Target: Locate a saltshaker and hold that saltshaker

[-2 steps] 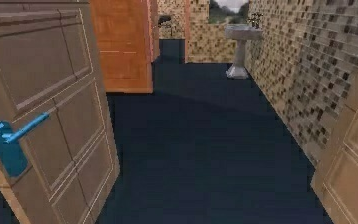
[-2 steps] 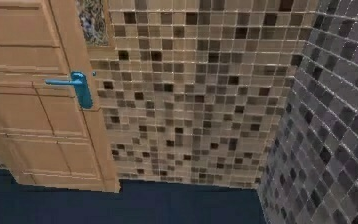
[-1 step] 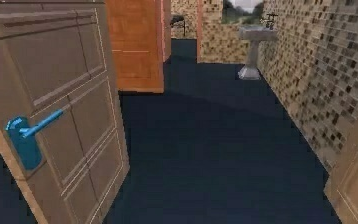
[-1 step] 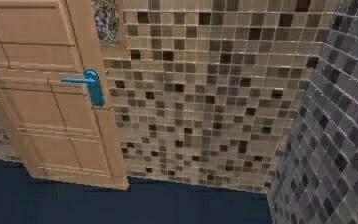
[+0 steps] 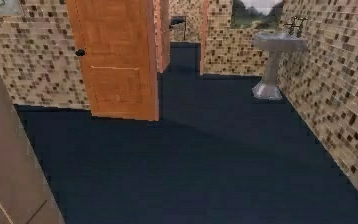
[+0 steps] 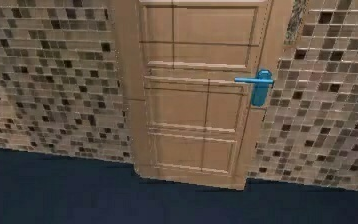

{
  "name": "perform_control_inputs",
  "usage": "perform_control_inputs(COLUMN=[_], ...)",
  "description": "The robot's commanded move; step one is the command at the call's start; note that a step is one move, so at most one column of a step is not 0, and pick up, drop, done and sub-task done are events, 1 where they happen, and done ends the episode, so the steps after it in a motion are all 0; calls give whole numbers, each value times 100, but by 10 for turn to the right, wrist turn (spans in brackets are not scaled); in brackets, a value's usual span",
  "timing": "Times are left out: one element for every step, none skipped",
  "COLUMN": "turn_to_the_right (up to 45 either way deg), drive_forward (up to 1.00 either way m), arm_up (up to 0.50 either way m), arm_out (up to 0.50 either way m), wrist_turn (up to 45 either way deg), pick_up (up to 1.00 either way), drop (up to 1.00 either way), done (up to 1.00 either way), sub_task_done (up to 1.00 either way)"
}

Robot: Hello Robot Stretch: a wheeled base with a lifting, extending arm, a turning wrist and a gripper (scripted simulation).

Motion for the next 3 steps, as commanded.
perform_control_inputs(turn_to_the_right=[0, -450, -150], drive_forward=[75, 0, 0], arm_up=[0, 0, 0], arm_out=[0, 0, 0], wrist_turn=[0, 0, 0], pick_up=[0, 0, 0], drop=[0, 0, 0], done=[0, 0, 0], sub_task_done=[0, 0, 0])
